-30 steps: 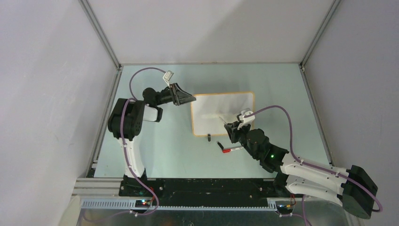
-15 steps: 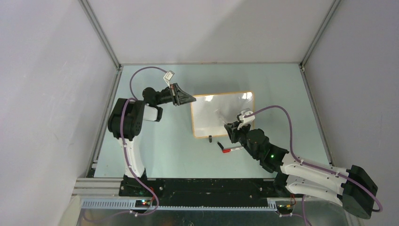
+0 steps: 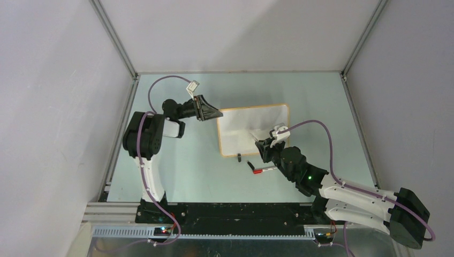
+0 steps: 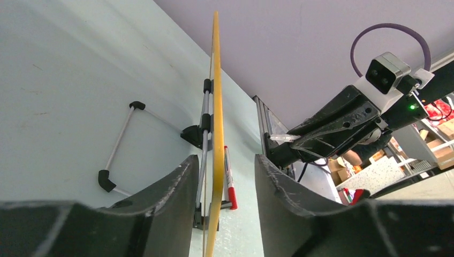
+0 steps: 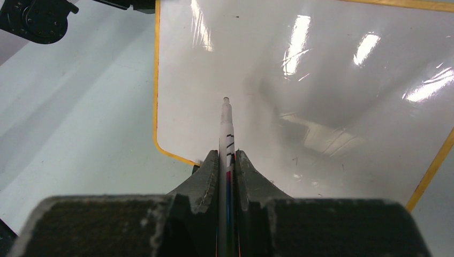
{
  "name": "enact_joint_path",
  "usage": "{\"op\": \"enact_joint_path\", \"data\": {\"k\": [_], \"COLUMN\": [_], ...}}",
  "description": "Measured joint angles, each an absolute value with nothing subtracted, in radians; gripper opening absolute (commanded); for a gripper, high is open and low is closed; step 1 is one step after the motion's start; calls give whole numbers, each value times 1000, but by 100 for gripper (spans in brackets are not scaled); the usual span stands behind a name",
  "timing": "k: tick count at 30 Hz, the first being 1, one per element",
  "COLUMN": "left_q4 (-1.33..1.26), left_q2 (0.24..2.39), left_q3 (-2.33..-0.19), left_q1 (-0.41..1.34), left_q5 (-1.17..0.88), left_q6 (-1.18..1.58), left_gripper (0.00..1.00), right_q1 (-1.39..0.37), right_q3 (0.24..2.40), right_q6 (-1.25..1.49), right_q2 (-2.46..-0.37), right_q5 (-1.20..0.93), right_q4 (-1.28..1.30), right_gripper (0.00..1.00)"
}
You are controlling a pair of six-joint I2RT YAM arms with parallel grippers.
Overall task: Write a sentence on the whiteboard
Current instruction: Hold the whiteboard at the center of the board.
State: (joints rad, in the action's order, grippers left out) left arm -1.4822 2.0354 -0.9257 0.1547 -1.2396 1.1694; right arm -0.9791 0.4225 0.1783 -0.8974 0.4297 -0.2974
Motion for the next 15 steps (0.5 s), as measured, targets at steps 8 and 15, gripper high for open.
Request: {"op": "enact_joint_path", "data": {"k": [8,15], "left_q4": [-1480,-1480], "left_q2": [2023,1905], "left_q3": [-910,-822], "left_q1": [99,10], "left_q5": [-1253,-1250], "left_q6": [1168,1150], "left_gripper": [99,99], "right_q1": [-979,-979], "right_q3": [422,422], "right_q6": [178,178], "right_q2": [-897,-897], "right_q5": [430,432], "right_q4": [-297,-297], "right_gripper": [0,0]}}
